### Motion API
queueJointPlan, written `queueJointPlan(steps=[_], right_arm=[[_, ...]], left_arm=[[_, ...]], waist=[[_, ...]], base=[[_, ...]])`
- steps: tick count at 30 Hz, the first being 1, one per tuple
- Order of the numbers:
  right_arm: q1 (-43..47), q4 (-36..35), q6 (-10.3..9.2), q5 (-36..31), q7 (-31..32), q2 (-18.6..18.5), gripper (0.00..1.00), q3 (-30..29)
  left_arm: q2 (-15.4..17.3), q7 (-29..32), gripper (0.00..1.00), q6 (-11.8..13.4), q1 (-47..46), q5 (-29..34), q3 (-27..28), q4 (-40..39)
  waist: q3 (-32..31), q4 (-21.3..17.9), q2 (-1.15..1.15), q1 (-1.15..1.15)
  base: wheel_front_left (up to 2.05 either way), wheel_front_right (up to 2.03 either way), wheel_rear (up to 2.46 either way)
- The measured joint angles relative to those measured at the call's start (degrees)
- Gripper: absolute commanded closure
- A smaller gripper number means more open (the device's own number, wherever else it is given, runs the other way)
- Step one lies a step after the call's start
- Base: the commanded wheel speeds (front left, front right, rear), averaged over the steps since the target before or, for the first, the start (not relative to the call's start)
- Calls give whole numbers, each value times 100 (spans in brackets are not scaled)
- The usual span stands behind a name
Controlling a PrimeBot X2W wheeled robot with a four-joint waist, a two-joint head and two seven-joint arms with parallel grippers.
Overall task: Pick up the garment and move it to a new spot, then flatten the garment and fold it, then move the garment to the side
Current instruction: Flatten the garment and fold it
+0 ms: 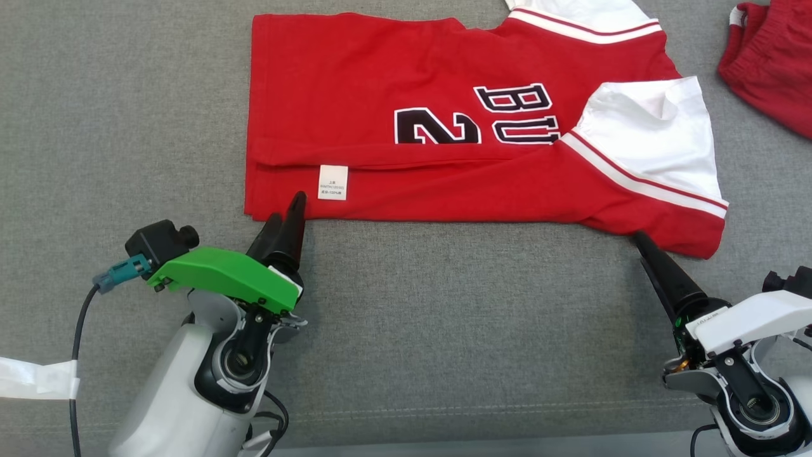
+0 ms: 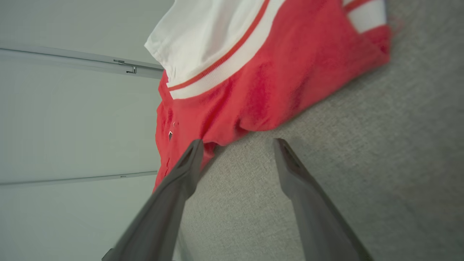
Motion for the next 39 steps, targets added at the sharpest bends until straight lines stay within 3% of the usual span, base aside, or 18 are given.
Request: queueJointPlan(steps=[16, 39], right_arm=[[-85, 48, 2, 49, -458, 196, 0, -352], [-475, 407, 68, -30, -653, 141, 0, -431]], left_arm=[[0, -43, 0, 0, -14, -15, 109, -183], [-53, -34, 0, -45, -2, -152, 99, -87]], waist=[[311, -40, 0, 0], [369, 84, 0, 0]], base=[[0, 0, 0], [0, 0, 0]])
